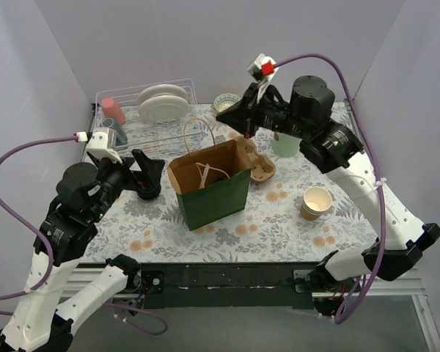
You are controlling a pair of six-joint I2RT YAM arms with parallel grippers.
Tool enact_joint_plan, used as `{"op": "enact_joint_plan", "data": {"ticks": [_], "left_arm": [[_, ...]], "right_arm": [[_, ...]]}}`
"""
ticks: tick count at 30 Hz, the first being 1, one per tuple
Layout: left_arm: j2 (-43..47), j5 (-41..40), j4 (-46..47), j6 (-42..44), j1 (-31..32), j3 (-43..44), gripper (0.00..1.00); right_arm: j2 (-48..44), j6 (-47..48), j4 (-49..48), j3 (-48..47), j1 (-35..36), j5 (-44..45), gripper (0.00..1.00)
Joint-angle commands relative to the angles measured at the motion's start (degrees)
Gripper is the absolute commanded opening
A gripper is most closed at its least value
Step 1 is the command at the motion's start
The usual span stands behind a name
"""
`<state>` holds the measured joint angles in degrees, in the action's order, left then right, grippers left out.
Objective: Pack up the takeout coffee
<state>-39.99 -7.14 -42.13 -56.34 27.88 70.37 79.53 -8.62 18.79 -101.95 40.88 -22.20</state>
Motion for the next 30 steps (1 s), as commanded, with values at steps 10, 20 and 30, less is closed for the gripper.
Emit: {"op": "enact_joint_plan", "data": {"ticks": [10, 20, 30], "left_arm": [[1.8, -1.0, -1.5, 0.8, -0.1, -1.1, 0.98], [1.4, 10.2, 2.0, -0.2, -0.1, 3.2, 0.98], [2.8, 17.1, 3.5, -6.5, -0.1, 3.5, 0.98]], "right_arm": [[-3.7, 5.9, 4.9, 6.2, 5.1, 13.5, 0.1], [-7.3, -7.1, 23.8, -0.4, 5.1, 31.0, 0.92], [-18.6, -18.4, 32.8, 3.1, 5.1, 38.8, 0.98]]}}
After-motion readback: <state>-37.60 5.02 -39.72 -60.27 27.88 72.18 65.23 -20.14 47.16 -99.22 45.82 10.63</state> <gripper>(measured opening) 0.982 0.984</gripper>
